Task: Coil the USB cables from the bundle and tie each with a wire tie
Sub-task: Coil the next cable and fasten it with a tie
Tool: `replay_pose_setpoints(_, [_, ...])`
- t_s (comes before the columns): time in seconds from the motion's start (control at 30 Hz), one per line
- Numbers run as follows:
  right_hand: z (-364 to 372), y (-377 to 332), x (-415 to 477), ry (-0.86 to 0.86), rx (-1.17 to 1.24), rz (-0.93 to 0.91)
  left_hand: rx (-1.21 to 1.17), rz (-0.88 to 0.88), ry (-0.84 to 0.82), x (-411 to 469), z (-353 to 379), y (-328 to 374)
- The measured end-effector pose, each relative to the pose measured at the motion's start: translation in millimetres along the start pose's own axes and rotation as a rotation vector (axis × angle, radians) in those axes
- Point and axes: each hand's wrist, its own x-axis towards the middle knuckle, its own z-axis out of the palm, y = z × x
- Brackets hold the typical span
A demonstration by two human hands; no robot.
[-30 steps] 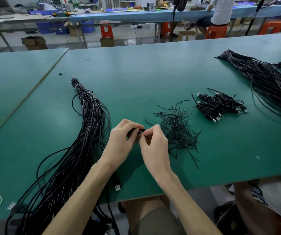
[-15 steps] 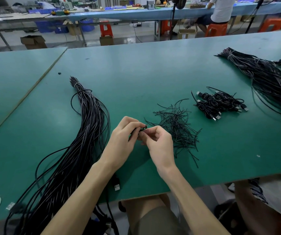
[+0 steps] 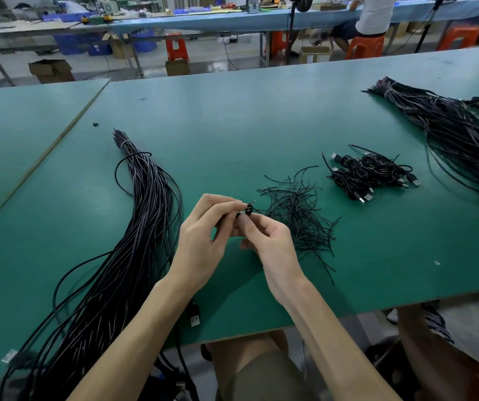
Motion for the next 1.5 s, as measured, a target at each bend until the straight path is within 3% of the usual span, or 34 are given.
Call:
replay_pose_setpoints(0.67, [-1.4, -3.9, -2.9, 0.004, 0.085, 0.000, 0.061, 0.111, -0.022, -5.9, 5.4, 0.0])
replay_pose_setpoints(1.1, [-3.2, -8.0, -2.5, 0.041, 0.104, 0.029, 0.353, 0.223, -0.126, -9.2, 2.6, -10.4])
replay_pose_setpoints(1.23, [-2.4, -5.6, -2.3, 0.086, 0.091, -0.001, 0.339, 0.268, -0.154, -8.2, 3.2, -10.8])
replay_pose_setpoints(1.33, [-1.8, -2.2, -0.8, 0.128, 0.076, -0.018, 0.192, 0.195, -0.154, -4.0, 2.9, -7.0])
replay_pose_setpoints(1.5, [-3.6, -1.5, 1.3, 0.073, 0.054, -0.019, -0.383, -0.301, -0.182, 7.5, -13.7, -10.0])
